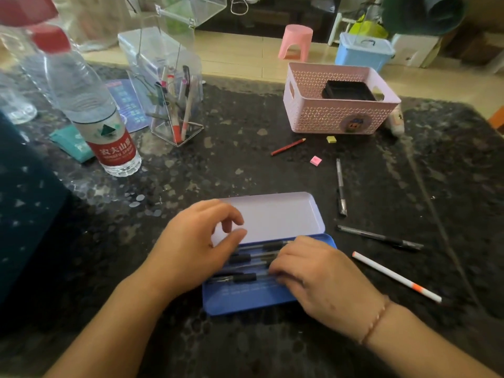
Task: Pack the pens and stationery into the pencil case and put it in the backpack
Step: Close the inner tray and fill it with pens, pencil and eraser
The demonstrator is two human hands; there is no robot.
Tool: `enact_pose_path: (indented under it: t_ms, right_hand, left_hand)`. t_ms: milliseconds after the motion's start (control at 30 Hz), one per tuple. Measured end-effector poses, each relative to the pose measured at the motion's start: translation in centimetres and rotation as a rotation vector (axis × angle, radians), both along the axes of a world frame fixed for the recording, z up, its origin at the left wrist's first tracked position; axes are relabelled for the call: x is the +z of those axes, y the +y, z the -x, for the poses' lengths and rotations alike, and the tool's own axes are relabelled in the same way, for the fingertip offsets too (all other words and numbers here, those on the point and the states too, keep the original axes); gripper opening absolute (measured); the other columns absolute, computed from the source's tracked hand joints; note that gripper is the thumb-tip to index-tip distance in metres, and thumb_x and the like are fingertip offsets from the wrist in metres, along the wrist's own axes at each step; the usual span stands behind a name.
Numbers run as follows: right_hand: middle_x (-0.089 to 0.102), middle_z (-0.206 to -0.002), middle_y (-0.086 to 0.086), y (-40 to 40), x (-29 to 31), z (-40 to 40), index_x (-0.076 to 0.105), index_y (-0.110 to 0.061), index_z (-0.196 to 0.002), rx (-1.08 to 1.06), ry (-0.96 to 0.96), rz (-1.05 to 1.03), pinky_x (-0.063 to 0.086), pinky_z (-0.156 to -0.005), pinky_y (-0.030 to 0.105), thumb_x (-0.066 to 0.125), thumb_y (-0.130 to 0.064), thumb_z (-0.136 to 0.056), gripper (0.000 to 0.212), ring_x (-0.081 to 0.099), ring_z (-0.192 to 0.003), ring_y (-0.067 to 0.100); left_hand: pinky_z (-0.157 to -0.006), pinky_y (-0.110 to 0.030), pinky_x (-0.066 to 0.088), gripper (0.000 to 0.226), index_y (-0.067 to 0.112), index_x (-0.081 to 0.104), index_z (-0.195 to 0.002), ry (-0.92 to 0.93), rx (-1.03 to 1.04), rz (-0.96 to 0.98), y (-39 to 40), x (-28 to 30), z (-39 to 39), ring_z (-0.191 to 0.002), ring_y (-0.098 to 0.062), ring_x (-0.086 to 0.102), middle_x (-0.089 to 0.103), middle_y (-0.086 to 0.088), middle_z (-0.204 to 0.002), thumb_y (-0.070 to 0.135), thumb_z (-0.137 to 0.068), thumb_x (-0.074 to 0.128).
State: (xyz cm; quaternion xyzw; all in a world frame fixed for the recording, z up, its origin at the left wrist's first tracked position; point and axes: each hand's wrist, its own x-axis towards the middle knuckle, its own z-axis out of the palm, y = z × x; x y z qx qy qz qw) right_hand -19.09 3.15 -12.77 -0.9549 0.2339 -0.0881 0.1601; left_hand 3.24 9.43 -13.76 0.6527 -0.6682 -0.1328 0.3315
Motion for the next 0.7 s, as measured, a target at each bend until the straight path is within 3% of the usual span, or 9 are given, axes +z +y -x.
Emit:
enact_pose_path:
  t_ms: [100, 200, 267, 333, 467, 533, 633, 700]
  right_hand:
    - [0.066, -0.088, -0.001, 0.3, -0.1, -0.5, 0.069, -0.018, -0.087, -0.012, 0.007, 0.013, 0.054, -0.071, 0.03, 0.068, -0.015, -0.081, 0.007, 0.061, -0.08, 0.018]
    - [0.064, -0.089, -0.004, -0.6, 0.3, 0.0, 0.068, -0.023, -0.091, -0.022, 0.048, 0.03, 0.052, -0.071, 0.031, 0.066, -0.031, -0.082, 0.012, 0.06, -0.081, 0.015]
    - [0.064, -0.088, -0.009, -3.1, 0.9, 1.6, 0.067, -0.029, -0.094, -0.196, 0.047, 0.036, 0.052, -0.075, 0.03, 0.065, -0.041, -0.081, 0.018, 0.059, -0.084, 0.01]
    - [0.064, -0.09, -0.01, -5.9, 1.5, 4.3, 0.068, -0.031, -0.094, -0.424, 0.056, 0.048, 0.053, -0.079, 0.036, 0.07, -0.036, -0.078, 0.017, 0.06, -0.089, 0.013]
    - [0.057, -0.096, -0.014, -8.3, 1.1, 7.8, 0.06, -0.038, -0.094, -0.667, 0.447, 0.012, 0.052, -0.078, 0.035, 0.072, -0.047, -0.076, 0.023, 0.058, -0.093, 0.013]
    - [0.054, -0.09, -0.014, -8.4, 0.7, 8.1, 0.055, -0.038, -0.084, -0.703, 0.535, -0.071, 0.051, -0.074, 0.032, 0.07, -0.047, -0.079, 0.018, 0.056, -0.087, 0.011]
    - [0.061, -0.088, -0.009, -8.3, 1.4, 7.6, 0.055, -0.035, -0.077, -0.735, 0.487, 0.005, 0.048, -0.074, 0.035, 0.065, -0.035, -0.086, 0.013, 0.055, -0.089, 0.017]
    - [0.065, -0.085, -0.003, -7.3, 2.2, 6.6, 0.063, -0.029, -0.084, -0.664, 0.237, 0.259, 0.047, -0.071, 0.038, 0.066, -0.026, -0.085, 0.005, 0.055, -0.084, 0.024]
  left_hand:
    - [-0.078, -0.029, 0.05, 0.016, 0.028, 0.07, -0.096, -0.049, -0.148, -0.04, 0.1, 0.0, 0.2, -0.089, -0.003, 0.056, 0.061, 0.015, -0.095, 0.035, -0.083, 0.074]
    - [-0.086, -0.033, 0.051, 0.021, 0.033, 0.071, -0.097, -0.061, -0.247, -0.079, 0.3, 0.1, 0.3, -0.099, -0.005, 0.057, 0.059, 0.017, -0.108, 0.042, -0.079, 0.077]
    - [-0.087, -0.035, 0.051, 0.021, 0.035, 0.07, -0.098, -0.071, -0.269, -0.089, 0.2, 0.1, 0.4, -0.1, -0.005, 0.057, 0.057, 0.019, -0.111, 0.046, -0.08, 0.074]
    - [-0.088, -0.037, 0.051, 0.018, 0.034, 0.069, -0.099, -0.092, -0.254, -0.079, 0.1, 0.1, 0.4, -0.1, -0.004, 0.057, 0.058, 0.019, -0.111, 0.045, -0.084, 0.07]
    - [-0.088, -0.038, 0.05, 0.013, 0.032, 0.069, -0.099, -0.121, -0.214, -0.072, 0.1, 0.0, 0.1, -0.1, -0.004, 0.058, 0.059, 0.018, -0.111, 0.039, -0.088, 0.067]
    - [-0.089, -0.038, 0.05, 0.013, 0.033, 0.069, -0.1, -0.13, -0.199, -0.071, 0.0, 0.0, 0.0, -0.101, -0.004, 0.057, 0.06, 0.019, -0.111, 0.039, -0.089, 0.065]
    - [-0.091, -0.037, 0.05, 0.014, 0.032, 0.068, -0.102, -0.128, -0.179, -0.071, -0.1, 0.1, 0.1, -0.102, -0.003, 0.058, 0.061, 0.019, -0.111, 0.038, -0.09, 0.065]
    - [-0.086, -0.036, 0.051, 0.013, 0.032, 0.068, -0.1, -0.14, -0.122, -0.065, -0.1, 0.1, 0.0, -0.096, -0.002, 0.056, 0.062, 0.018, -0.107, 0.037, -0.089, 0.065]
